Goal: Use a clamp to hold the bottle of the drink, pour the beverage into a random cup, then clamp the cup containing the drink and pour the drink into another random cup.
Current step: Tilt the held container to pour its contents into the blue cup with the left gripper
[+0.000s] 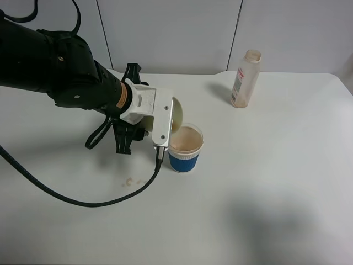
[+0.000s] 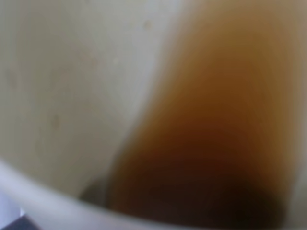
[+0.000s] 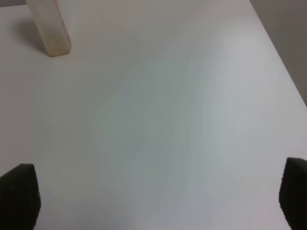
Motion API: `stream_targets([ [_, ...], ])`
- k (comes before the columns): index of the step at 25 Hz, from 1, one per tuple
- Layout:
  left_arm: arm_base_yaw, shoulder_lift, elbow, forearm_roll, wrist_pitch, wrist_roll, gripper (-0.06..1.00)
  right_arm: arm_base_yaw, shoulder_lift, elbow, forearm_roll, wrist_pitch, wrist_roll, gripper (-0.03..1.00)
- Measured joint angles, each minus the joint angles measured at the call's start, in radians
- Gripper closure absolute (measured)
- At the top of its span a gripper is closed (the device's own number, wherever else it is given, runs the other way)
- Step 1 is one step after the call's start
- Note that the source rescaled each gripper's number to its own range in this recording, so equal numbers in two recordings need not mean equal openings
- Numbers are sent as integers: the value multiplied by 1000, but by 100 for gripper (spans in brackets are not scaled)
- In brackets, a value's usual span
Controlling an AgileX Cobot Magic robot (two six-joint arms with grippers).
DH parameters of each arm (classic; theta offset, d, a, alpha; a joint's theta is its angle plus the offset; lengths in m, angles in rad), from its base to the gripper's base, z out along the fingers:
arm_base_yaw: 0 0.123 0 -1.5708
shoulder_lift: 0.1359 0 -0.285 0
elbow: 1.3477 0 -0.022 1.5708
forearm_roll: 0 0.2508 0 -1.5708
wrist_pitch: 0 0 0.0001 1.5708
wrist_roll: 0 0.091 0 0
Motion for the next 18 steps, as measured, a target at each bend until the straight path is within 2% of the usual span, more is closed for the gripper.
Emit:
stream_targets([
  [18,-9,0,0,52,33,0,91,0,0,0,0,0,0,-3],
])
